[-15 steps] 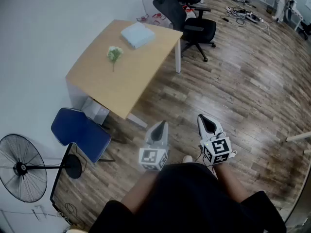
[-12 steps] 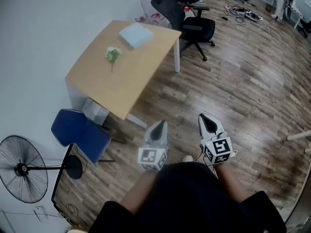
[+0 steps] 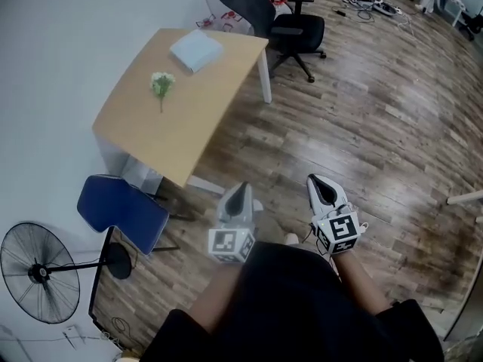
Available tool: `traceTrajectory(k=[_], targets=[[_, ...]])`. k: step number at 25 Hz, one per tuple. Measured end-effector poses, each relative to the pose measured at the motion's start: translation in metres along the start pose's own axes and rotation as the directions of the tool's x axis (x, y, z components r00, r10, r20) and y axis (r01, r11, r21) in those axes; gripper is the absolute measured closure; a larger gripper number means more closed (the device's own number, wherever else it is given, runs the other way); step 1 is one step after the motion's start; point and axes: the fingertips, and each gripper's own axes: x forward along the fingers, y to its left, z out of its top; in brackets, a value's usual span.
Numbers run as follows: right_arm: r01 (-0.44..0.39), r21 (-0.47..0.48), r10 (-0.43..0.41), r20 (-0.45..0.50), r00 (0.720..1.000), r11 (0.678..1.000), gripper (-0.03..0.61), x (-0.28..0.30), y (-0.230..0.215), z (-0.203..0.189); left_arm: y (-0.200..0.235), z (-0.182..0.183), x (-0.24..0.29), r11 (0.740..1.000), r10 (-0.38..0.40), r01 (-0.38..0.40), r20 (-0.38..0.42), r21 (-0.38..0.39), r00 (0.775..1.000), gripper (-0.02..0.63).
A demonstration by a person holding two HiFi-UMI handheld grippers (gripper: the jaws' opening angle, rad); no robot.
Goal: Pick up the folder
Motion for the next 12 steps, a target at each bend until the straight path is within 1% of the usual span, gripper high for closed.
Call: traceTrajectory(k=[3, 6, 9, 12], targets=[[0.03, -0.016, -0.031, -0.024, 0.999, 0.999, 0.577, 0.018, -0.019, -0.008, 0.008, 0.001, 0.025, 1.0, -0.015, 0.015, 0.016, -0.001, 1.0, 0.612], [0.067, 0.005, -0.066, -0.045, 0.997, 0.998, 0.577, 0.041, -0.037, -0.014, 0.024, 0.002, 0.054, 1.0, -0.028, 0.028, 0.019, -0.001, 0.999, 0.612], [0.081, 0.022, -0.079, -0.049, 0.996, 0.997, 0.577, 0.071, -0.053, -0.011, 0.047, 0.008, 0.089, 0.999, -0.031, 0.031, 0.025, -0.006, 0.999, 0.612], [0.082, 0.024, -0.08, -0.061, 0.995, 0.996, 0.577, 0.114, -0.072, -0.006, 0.074, 0.012, 0.131, 0.999, -0.031, 0.032, 0.027, -0.027, 0.999, 0.612]])
